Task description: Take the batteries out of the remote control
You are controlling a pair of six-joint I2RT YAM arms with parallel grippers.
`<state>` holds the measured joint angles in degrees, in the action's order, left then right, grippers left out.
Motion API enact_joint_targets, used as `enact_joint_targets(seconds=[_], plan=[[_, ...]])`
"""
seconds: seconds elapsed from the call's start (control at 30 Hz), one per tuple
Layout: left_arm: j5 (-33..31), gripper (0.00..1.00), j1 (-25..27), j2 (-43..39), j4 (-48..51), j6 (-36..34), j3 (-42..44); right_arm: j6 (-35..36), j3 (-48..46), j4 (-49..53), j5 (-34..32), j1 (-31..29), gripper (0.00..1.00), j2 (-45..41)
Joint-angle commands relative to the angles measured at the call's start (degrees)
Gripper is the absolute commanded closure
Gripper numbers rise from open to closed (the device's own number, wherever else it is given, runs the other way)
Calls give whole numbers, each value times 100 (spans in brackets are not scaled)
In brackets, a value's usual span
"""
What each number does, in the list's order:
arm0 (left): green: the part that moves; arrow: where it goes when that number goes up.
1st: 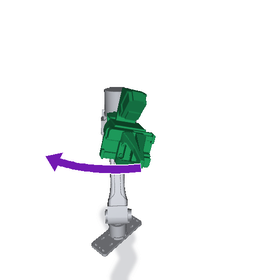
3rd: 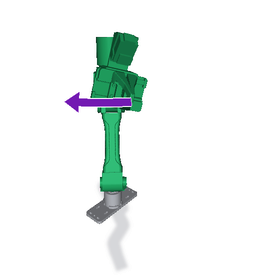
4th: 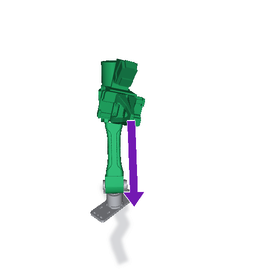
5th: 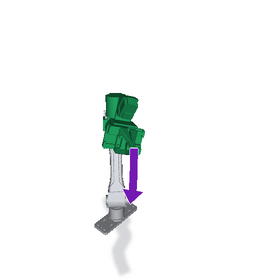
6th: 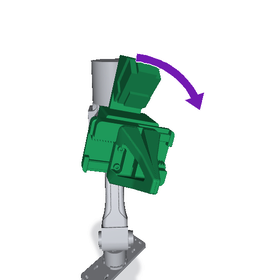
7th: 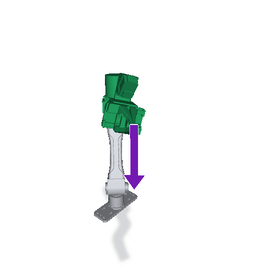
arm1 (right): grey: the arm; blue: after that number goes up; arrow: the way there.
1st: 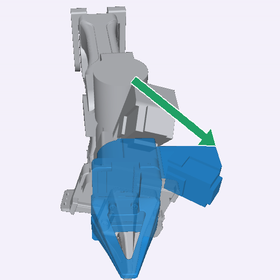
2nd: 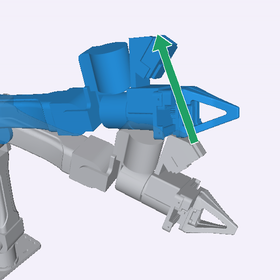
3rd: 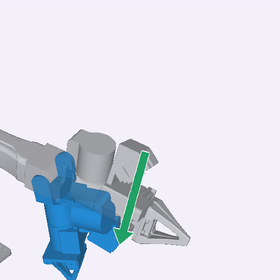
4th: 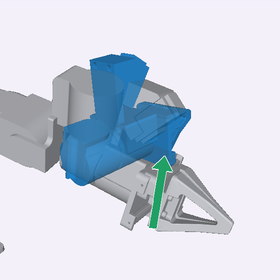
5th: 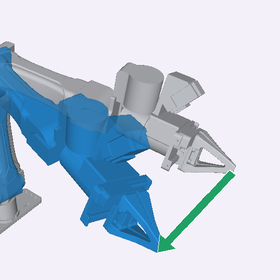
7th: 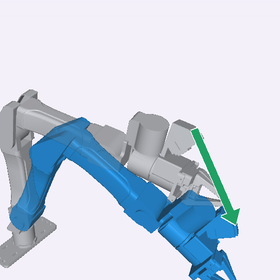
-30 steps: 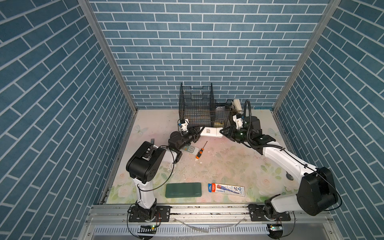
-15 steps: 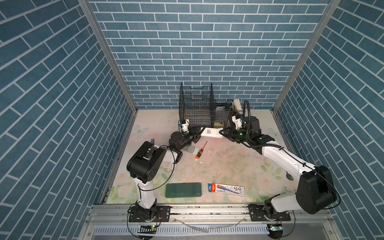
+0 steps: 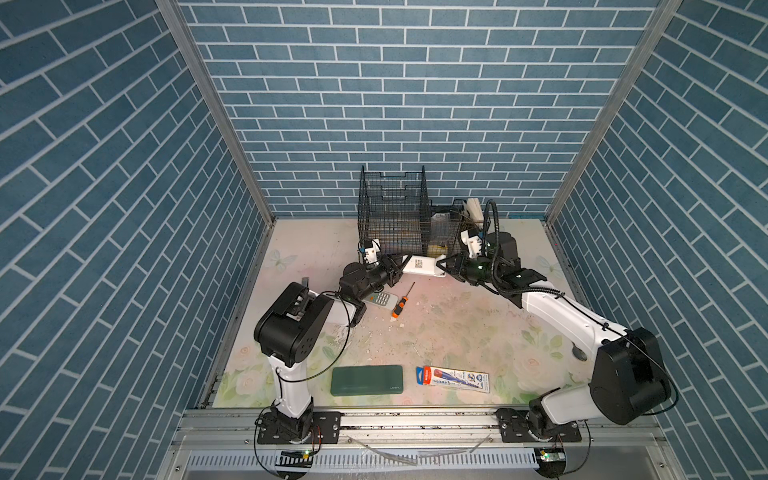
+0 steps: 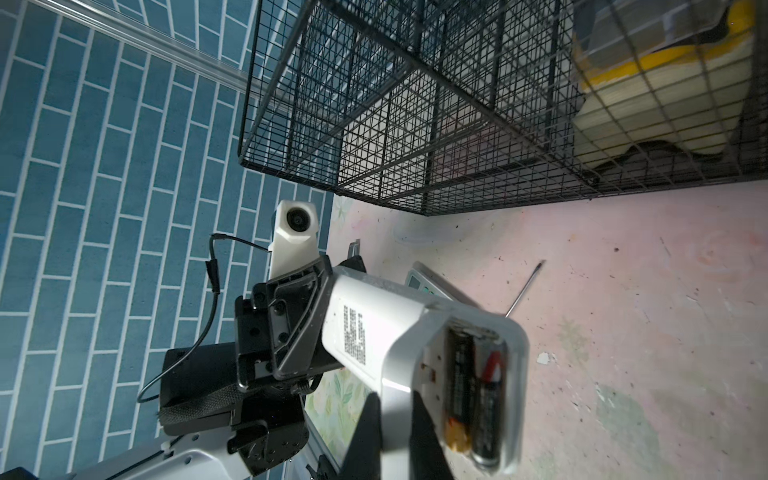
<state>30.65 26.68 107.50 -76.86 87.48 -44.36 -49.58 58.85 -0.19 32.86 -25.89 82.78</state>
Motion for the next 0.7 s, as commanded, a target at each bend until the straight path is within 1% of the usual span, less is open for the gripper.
enact_joint_targets(seconds=[0.0,0.33,0.67], plan=[[24,100,54,-28,-375,-5,-155,-54,148,21,-10,-2,89,10],[-16,100,49,-54,-376,-25,-115,-34,15,72,-78,6,96,-297],[-15,100,24,-4,-381,-68,-108,-21,191,138,-74,14,98,-510]])
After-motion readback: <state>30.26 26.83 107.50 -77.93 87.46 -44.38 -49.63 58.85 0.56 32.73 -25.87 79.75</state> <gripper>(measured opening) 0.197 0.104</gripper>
